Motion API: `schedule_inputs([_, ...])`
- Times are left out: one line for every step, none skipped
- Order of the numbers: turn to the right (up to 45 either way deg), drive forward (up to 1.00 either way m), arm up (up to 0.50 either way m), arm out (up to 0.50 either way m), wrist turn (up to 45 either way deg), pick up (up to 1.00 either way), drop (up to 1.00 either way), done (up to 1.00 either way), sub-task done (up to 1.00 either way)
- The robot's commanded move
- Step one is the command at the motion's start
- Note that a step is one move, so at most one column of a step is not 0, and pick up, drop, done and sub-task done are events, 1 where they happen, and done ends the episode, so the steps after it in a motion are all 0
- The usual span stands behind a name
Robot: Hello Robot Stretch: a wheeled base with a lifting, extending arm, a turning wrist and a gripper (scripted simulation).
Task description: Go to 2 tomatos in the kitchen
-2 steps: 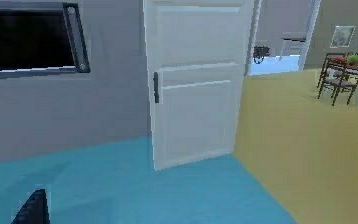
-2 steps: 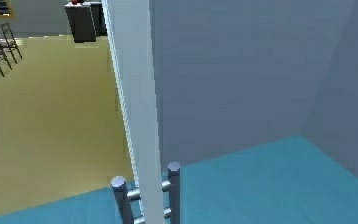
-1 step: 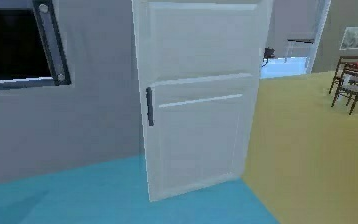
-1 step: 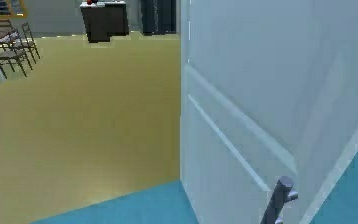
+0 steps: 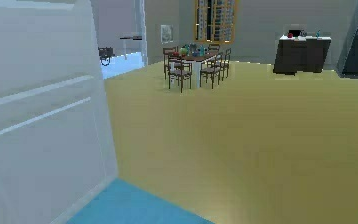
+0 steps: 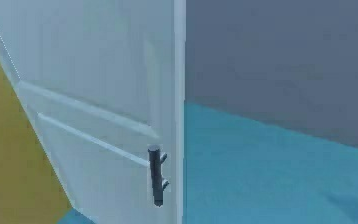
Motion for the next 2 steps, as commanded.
schedule_inputs([0.0,1.0,0.0,0.0,0.0,0.0,0.0,0.0,0.0])
schedule_inputs([6.0,0.0,0.0,0.0,0.0,0.0,0.0,0.0,0.0])
